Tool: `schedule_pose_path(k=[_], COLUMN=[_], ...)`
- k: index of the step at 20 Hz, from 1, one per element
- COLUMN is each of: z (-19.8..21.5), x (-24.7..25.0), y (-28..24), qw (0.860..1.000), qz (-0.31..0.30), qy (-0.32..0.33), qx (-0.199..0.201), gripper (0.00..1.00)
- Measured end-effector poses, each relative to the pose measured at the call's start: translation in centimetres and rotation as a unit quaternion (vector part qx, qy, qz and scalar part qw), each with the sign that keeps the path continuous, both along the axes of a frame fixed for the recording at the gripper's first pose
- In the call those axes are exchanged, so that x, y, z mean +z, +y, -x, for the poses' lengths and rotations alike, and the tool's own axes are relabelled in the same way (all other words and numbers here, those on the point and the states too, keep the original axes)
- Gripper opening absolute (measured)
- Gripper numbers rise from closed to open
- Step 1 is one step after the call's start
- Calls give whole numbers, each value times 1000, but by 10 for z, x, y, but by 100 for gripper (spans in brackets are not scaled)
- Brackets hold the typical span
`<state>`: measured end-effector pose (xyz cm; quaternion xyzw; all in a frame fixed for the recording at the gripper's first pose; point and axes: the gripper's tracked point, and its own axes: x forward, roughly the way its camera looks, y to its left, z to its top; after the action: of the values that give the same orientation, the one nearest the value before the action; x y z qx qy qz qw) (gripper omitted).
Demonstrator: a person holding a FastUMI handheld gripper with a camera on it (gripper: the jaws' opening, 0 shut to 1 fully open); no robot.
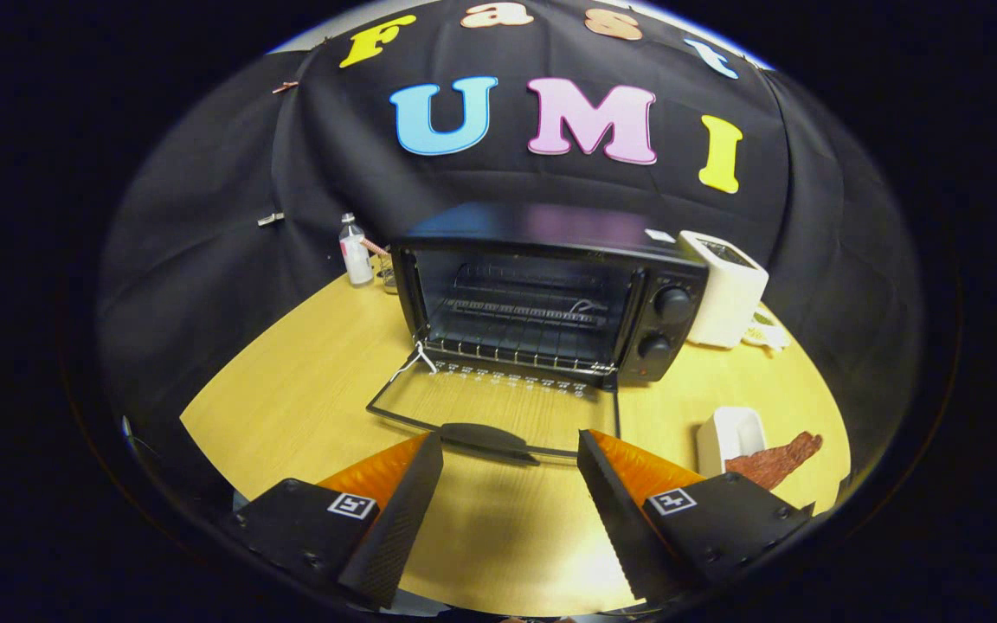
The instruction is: Open the toaster oven, put the food inside, and close the toaster oven door.
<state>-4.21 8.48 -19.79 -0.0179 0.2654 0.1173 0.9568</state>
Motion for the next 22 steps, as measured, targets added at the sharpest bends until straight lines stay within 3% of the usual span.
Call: schedule_pose_path(k=[13, 18, 22], z=[-7, -34, -54], x=[90, 85, 64], y=[-126, -202, -254], qw=[994, 990, 990], qz=[-40, -52, -60], qy=[-66, -43, -1], qx=[-81, -123, -129], gripper=[97, 97, 99])
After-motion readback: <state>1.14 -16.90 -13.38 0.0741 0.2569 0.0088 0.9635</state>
